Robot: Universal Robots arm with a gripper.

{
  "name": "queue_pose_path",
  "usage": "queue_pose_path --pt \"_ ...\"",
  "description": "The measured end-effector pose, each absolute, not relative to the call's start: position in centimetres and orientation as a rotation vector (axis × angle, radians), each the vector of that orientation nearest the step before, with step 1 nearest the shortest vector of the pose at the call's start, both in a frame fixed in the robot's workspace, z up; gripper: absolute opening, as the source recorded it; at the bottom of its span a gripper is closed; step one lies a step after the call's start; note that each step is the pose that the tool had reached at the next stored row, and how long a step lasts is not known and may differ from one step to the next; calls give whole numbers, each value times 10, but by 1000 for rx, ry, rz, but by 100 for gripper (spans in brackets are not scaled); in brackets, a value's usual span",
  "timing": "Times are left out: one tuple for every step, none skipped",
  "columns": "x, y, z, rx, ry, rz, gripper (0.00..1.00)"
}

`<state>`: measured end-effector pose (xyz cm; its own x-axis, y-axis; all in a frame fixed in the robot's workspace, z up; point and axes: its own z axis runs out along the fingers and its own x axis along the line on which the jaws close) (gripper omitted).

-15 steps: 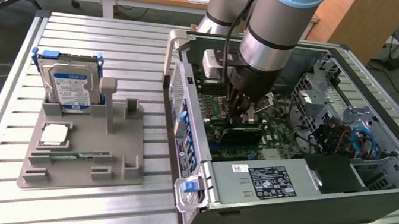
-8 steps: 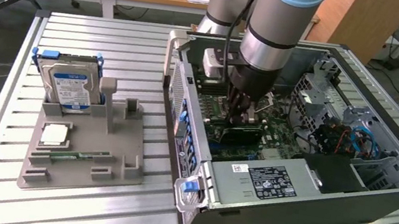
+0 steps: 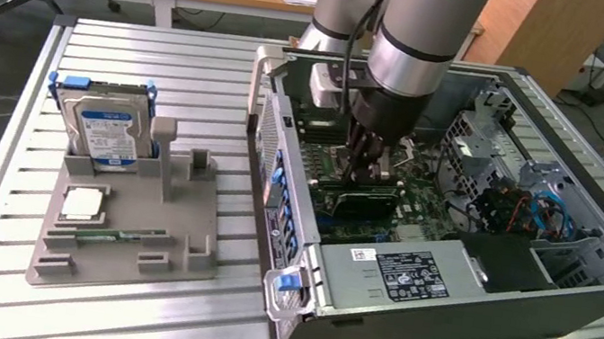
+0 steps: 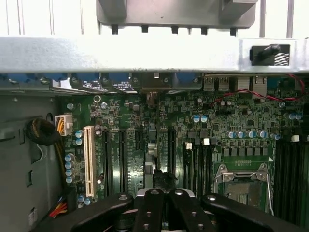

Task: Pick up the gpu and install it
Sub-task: 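Press down on the gpu until it lock into place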

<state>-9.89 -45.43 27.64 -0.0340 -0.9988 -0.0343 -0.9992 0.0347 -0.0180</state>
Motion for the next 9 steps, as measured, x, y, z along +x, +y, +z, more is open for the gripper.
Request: queue_pose_path --pt "-99 -454 276 -2157 2233 17 10" --pt "-99 -454 276 -2157 2233 17 10" --pt "-99 -454 276 -2157 2233 17 10" --pt "-98 -454 277 -2157 2233 17 10" --pt "-97 -454 277 -2157 2233 17 10" --pt "-96 -454 277 -2157 2233 17 10" --pt "-95 -454 277 -2157 2233 17 10" --pt "-94 -454 277 -2157 2233 17 10" --pt "-94 -454 277 -2157 2233 17 10"
